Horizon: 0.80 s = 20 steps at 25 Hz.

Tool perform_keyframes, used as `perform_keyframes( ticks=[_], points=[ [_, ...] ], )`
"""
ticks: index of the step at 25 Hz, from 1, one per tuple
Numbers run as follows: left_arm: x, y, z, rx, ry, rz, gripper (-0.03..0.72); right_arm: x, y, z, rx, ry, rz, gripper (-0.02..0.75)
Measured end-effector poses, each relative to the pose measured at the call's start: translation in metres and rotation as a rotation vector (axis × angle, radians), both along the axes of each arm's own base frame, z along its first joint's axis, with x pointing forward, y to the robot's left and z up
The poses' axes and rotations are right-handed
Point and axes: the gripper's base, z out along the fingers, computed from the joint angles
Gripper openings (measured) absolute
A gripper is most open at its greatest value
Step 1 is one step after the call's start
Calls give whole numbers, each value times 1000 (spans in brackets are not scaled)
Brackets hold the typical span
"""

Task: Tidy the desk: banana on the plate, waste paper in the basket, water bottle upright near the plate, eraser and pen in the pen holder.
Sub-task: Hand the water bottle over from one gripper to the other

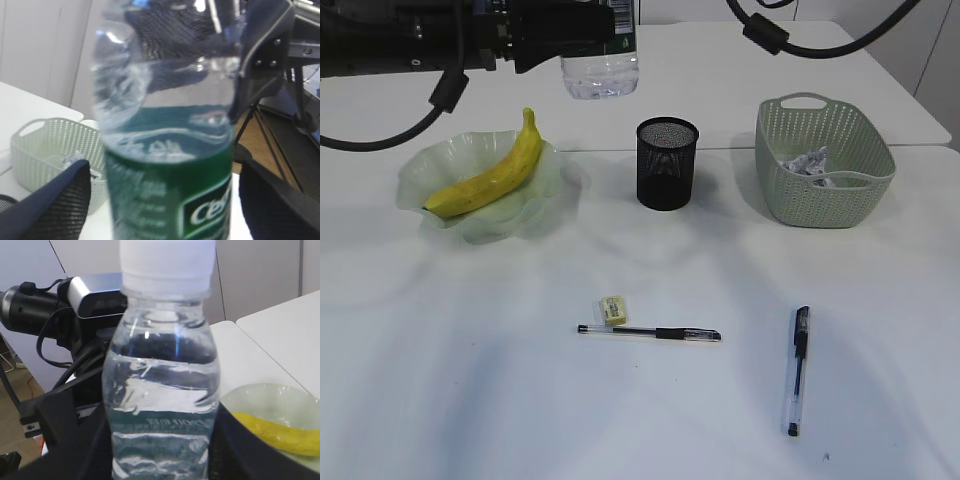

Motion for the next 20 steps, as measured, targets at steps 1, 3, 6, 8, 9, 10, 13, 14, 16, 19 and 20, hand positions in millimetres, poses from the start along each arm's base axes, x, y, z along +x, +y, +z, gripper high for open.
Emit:
perform_keyframes(
  ticks=[1, 3, 6, 8, 9, 10, 13, 14, 16, 19, 20],
  points=[
    [-1, -3, 1, -1, 2, -8, 668, 0, 0, 0, 0, 0, 0, 347],
    [-2, -7, 1, -1, 5, -13, 667, 0, 0, 0, 0, 2, 0, 347],
    [-2, -10, 2, 0, 12, -11, 667, 0, 0, 0, 0, 2, 0, 347],
    [-2, -10, 2, 2, 10, -8, 667, 0, 0, 0, 0, 2, 1, 347],
    [-2, -11, 2, 2, 10, -10, 666, 0, 0, 0, 0, 2, 1, 347],
    [-1, -11, 3, 1, 6, -10, 666, 0, 0, 0, 0, 2, 1, 347],
    [-1, -13, 7, -1, -4, -12, 664, 0, 0, 0, 0, 2, 1, 347],
    [0, -13, 9, -3, -12, -12, 664, 0, 0, 0, 0, 2, 1, 347],
    [1, -13, 14, -5, -28, -11, 664, 0, 0, 0, 0, 2, 1, 347],
    [3, -13, 16, -3, -34, -1, 658, 0, 0, 0, 0, 2, 1, 347],
    [3, -13, 16, -2, -35, 1, 654, 0, 0, 0, 0, 2, 1, 347]
  ],
)
